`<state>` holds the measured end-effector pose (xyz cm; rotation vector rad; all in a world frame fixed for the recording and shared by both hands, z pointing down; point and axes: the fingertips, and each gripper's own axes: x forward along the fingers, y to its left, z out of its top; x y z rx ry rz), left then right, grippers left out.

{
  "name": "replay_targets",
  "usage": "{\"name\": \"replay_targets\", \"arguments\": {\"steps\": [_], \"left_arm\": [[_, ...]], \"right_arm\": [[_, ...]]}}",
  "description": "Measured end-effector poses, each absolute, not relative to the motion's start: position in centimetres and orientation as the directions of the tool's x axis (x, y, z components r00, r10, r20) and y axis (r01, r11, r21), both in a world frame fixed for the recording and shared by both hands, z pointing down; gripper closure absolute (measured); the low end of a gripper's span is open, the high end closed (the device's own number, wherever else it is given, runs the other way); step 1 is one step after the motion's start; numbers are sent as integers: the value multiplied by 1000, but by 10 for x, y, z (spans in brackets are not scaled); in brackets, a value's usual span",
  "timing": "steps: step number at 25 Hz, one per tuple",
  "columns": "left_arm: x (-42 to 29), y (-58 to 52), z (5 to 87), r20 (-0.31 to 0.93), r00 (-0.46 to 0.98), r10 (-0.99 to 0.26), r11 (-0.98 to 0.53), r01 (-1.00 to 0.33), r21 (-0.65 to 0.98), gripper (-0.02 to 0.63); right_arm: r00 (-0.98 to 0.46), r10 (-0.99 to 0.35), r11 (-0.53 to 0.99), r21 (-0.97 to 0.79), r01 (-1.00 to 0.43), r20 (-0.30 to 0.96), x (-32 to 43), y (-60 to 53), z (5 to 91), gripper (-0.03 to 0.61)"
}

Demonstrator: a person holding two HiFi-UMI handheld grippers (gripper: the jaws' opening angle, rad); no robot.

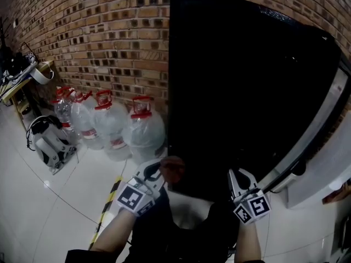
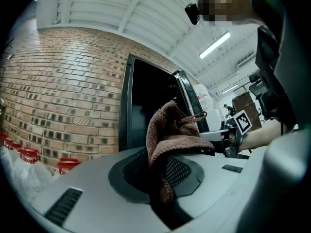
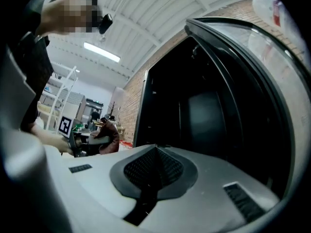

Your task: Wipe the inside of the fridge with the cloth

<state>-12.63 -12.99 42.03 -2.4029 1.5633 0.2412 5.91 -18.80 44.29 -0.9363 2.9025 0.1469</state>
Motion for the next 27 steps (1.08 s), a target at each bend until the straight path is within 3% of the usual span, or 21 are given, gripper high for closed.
{"name": "replay_targets", "arguments": {"steps": [12,27], "left_arm": [[-127,-132,422,-233,428,-873,-417,-904,-99,557],[-133,-126,420,-226,400,-888,-398,-916,-57,557]], "right_arm": [[-790,-610,784,93,-614,-68,62,-189,447,577],[-781,-615,784,24,-620,-108,75,-189,439,577]]}}
